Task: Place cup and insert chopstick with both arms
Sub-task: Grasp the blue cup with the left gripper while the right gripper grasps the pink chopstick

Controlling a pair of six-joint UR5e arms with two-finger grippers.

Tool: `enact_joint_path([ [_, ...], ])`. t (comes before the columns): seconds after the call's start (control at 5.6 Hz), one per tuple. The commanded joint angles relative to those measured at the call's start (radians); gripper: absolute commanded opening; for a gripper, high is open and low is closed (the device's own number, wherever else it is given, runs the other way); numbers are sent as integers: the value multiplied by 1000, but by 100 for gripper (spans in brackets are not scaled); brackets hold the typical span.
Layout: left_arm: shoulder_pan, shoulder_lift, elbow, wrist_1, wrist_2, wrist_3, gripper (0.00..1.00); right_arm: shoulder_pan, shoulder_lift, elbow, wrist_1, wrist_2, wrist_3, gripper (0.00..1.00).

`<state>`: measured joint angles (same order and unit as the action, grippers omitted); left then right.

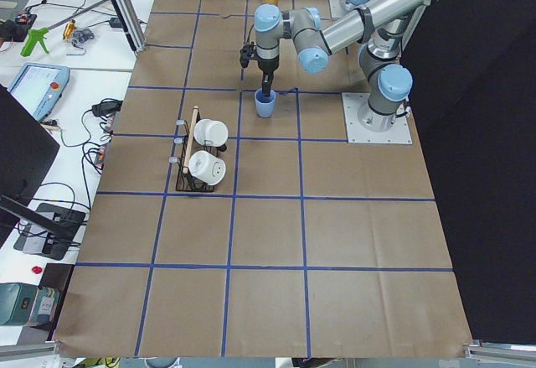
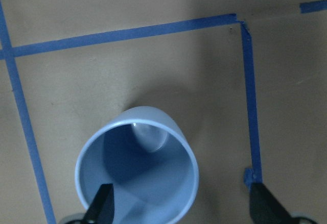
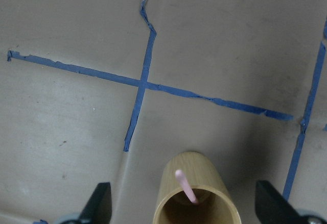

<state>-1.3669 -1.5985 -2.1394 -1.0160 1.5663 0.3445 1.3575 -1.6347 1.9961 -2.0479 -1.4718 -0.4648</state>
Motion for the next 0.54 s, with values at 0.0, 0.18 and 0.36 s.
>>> enact_joint_path([
  [0.0, -3, -32, -2, 33, 0, 2, 24, 0, -1, 76, -136, 1, -77, 100],
  [0.18, -6, -34, 3, 34, 0, -2, 10, 0, 2, 87, -174, 2, -74, 100],
  [0.36, -9, -34, 7, 36, 0, -12, 6, 0, 3, 87, -175, 2, -69, 87],
])
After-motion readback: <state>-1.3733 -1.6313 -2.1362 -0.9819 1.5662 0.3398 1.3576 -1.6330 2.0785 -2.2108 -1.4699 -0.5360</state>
